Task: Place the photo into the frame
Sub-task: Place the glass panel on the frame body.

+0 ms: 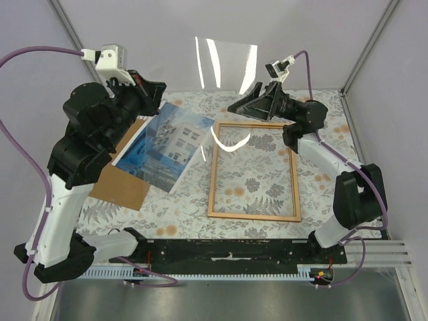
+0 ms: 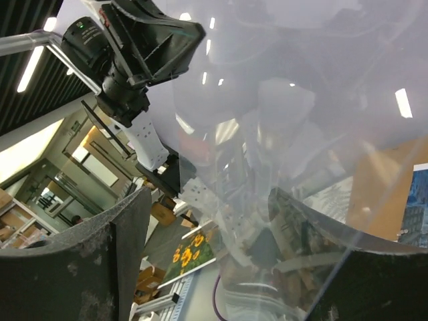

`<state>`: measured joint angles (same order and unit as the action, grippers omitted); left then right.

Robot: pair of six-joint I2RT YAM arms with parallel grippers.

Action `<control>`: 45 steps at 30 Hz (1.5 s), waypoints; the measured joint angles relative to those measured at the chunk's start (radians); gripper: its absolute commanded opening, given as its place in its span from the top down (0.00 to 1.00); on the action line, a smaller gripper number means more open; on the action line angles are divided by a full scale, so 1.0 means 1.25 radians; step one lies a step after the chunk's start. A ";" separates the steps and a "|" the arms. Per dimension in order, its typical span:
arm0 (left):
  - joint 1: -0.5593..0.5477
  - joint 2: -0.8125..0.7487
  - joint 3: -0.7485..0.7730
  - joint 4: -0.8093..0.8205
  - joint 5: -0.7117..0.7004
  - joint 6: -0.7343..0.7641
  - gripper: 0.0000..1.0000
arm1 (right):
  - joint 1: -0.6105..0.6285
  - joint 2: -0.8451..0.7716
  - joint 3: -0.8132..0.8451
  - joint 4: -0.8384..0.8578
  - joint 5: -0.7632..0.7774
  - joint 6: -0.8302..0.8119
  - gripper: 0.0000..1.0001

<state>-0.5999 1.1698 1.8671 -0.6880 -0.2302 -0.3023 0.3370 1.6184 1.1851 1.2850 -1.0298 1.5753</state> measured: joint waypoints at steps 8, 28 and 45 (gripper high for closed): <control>-0.001 -0.023 -0.094 0.056 0.005 -0.018 0.98 | -0.002 -0.094 -0.062 -0.074 -0.020 -0.147 0.35; 0.019 0.002 -0.430 0.360 0.053 -0.137 0.88 | -0.184 -0.139 -0.086 -0.548 -0.037 -0.460 0.93; 0.076 0.258 -0.644 0.646 0.188 -0.226 0.41 | -0.297 0.029 -0.201 -0.532 -0.079 -0.467 1.00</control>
<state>-0.5053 1.4929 1.0622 0.1200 0.0044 -0.5846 -0.0341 1.6543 0.9344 0.6201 -1.1286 0.9920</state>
